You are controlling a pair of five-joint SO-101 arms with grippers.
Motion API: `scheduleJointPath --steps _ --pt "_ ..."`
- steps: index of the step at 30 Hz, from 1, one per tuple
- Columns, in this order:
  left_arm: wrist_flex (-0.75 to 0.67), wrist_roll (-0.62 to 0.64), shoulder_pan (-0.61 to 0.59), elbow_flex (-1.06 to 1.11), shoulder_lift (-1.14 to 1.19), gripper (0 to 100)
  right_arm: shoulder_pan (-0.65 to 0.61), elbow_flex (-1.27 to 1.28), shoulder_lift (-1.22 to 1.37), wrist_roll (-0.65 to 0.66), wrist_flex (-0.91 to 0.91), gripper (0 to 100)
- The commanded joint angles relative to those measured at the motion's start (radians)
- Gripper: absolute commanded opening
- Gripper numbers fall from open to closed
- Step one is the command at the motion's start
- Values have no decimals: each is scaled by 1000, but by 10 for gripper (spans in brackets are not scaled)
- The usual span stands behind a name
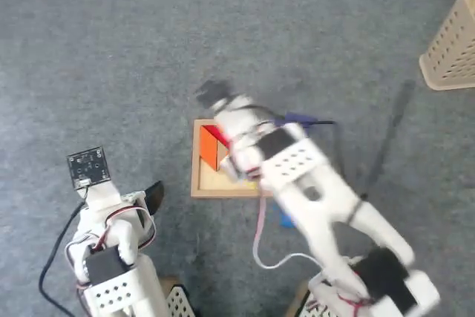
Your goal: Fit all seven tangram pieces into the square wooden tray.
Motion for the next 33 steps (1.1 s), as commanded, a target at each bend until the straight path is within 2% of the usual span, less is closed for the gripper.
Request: scheduleJointPath --steps 1,6,11,17,23,29,33 --pt "-2 -2 2 -13 -12 354 -110 -126 159 78 -8 9" --pt "-2 -2 2 -13 -12 354 -114 -209 320 81 -10 9" --pt "-2 -2 2 -13 -12 354 -113 -239 372 80 -10 14" --pt "-2 -2 2 -13 -12 354 -79 -245 372 75 -10 92" --pt "-2 -2 2 -13 -12 354 -73 -249 372 77 -10 104" --pt "-2 -2 2 -13 -12 354 -73 -249 371 78 -10 216" --pt "-2 -2 2 -13 -12 354 -74 -249 371 80 -10 221"
